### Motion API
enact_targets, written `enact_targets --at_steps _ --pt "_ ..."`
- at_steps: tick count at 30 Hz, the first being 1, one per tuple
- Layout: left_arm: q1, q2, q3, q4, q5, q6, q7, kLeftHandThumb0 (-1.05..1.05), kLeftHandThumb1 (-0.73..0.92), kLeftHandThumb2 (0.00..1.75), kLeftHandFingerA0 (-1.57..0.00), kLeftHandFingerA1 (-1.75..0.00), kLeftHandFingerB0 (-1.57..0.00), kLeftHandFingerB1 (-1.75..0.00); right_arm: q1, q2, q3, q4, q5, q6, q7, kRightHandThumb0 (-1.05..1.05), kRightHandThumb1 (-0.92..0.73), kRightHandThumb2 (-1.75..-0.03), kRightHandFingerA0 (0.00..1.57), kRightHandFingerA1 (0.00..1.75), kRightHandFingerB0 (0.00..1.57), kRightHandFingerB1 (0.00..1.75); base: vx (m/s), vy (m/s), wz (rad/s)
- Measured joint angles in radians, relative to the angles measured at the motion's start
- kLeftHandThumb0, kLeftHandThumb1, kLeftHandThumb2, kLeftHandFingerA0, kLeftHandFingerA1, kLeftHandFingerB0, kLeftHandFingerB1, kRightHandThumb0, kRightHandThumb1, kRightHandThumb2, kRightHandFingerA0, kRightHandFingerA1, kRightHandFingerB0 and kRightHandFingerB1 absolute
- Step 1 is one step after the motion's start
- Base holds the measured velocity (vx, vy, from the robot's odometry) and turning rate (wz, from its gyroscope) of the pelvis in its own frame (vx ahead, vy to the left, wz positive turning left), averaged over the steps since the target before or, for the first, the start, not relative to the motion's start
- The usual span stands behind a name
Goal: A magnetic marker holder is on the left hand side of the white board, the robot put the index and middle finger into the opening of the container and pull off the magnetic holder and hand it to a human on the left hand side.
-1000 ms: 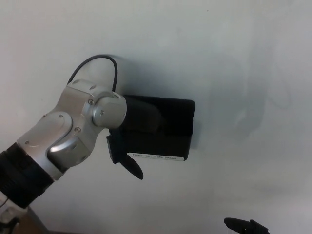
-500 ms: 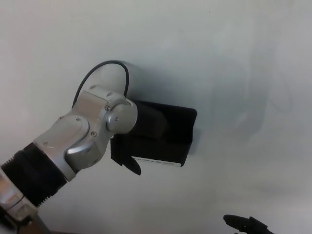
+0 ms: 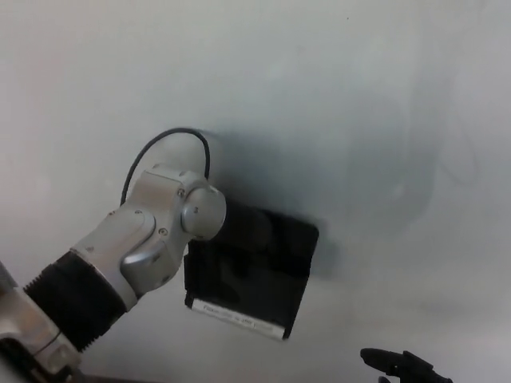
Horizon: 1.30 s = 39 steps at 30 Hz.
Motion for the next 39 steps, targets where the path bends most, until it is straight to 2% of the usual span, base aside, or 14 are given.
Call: enact_targets --at_steps 4,5,7,13,16,24,25,26,30,33,34,35,36,39 --pt "0.033 -0.007 0.007 0.018 -0.054 0.013 -0.079 -0.28 0.55 0.64 -0.77 -1.61 -0.76 -1.09 -0.003 0.005 0.0 0.0 0.0 0.0 0.005 -0.63 -0.84 -0.65 0.76 0.59 0.69 0.48 0.0 0.0 0.0" --pt "0.038 -0.009 0.013 0.019 -0.063 0.019 -0.09 -0.25 0.54 0.68 -0.78 -1.62 -0.78 -1.34 -0.004 0.005 0.0 0.0 0.0 0.0 0.005 -0.64 -0.83 -0.65 0.75 0.58 0.68 0.48 0.0 0.0 0.0" --pt "0.052 -0.012 0.03 0.02 -0.097 0.041 -0.131 -0.23 0.53 0.68 -0.8 -1.6 -0.8 -1.41 -0.006 0.006 0.001 0.0 -0.001 0.0 0.006 -0.64 -0.83 -0.65 0.75 0.58 0.69 0.48 0.0 0.0 0.0" --pt "0.088 -0.019 0.088 0.004 -0.186 0.121 -0.224 -0.16 0.56 0.75 -0.85 -1.56 -0.86 -1.4 -0.008 0.009 0.002 0.0 -0.003 0.0 0.006 -0.63 -0.84 -0.65 0.75 0.58 0.68 0.47 0.0 0.0 0.0" --pt "0.112 -0.023 0.12 -0.025 -0.229 0.17 -0.257 -0.19 0.66 0.61 -0.83 -1.69 -0.72 -1.57 -0.008 0.012 0.003 0.0 -0.004 0.0 0.006 -0.64 -0.84 -0.65 0.73 0.54 0.66 0.48 0.0 0.0 0.0" --pt "0.257 -0.051 0.264 -0.153 -0.369 0.28 -0.318 -0.13 0.61 0.6 -0.77 -1.75 -0.69 -1.63 -0.017 0.014 0.003 0.0 -0.005 0.001 0.006 -0.63 -0.83 -0.65 0.75 0.55 0.67 0.48 0.0 0.0 0.0" --pt "0.273 -0.055 0.278 -0.16 -0.382 0.286 -0.32 -0.26 0.52 0.49 -0.67 -1.74 -0.86 -0.97 -0.018 0.015 0.003 0.0 -0.005 0.001 0.006 -0.64 -0.84 -0.66 0.73 0.54 0.65 0.48 0.0 0.0 0.0" --pt "0.283 -0.058 0.287 -0.165 -0.39 0.291 -0.322 -0.46 0.4 0.56 -0.8 -1.52 -0.78 -0.57 -0.018 0.015 0.003 0.0 -0.005 0.001 0.006 -0.62 -0.83 -0.65 0.72 0.54 0.65 0.49 0.0 0.0 0.0" --pt "0.376 -0.103 0.372 -0.184 -0.469 0.331 -0.339 -0.3 0.44 0.53 -0.7 -1.61 -0.81 -0.53 -0.027 0.017 0.003 0.0 -0.005 0.001 0.006 -0.62 -0.84 -0.65 0.72 0.55 0.64 0.49 0.0 0.0 0.0" --pt "0.424 -0.132 0.409 -0.191 -0.508 0.349 -0.344 -0.27 0.42 0.55 -0.93 -1.63 -0.92 -0.58 -0.031 0.017 0.003 0.0 -0.005 0.001 0.006 -0.62 -0.85 -0.66 0.72 0.57 0.63 0.49 0.0 0.0 0.0" --pt "0.444 -0.146 0.425 -0.194 -0.522 0.357 -0.346 -0.26 0.44 0.54 -1.03 -1.3 -0.94 -0.56 -0.032 0.017 0.003 0.0 -0.005 0.002 0.006 -0.61 -0.84 -0.65 0.73 0.58 0.64 0.5 0.0 0.0 0.0" --pt "0.478 -0.172 0.451 -0.204 -0.55 0.368 -0.347 -0.26 0.44 0.54 -1.03 -1.3 -0.94 -0.56 -0.035 0.017 0.003 0.0 -0.005 0.002 0.006 -0.61 -0.84 -0.65 0.73 0.58 0.64 0.5 0.0 0.0 0.0" --pt "0.49 -0.183 0.461 -0.208 -0.56 0.373 -0.347 -0.29 0.45 0.54 -1.1 -1.05 -0.89 -0.55 -0.036 0.017 0.003 0.0 -0.005 0.002 0.006 -0.62 -0.84 -0.64 0.73 0.58 0.64 0.49 0.0 0.0 0.0" --pt "0.554 -0.236 0.508 -0.237 -0.612 0.391 -0.346 -0.31 0.49 0.55 -1.03 -1.02 -0.83 -0.6 -0.038 0.018 0.004 0.0 -0.005 0.002 0.007 -0.62 -0.84 -0.65 0.74 0.59 0.65 0.5 0.0 0.0 0.0"
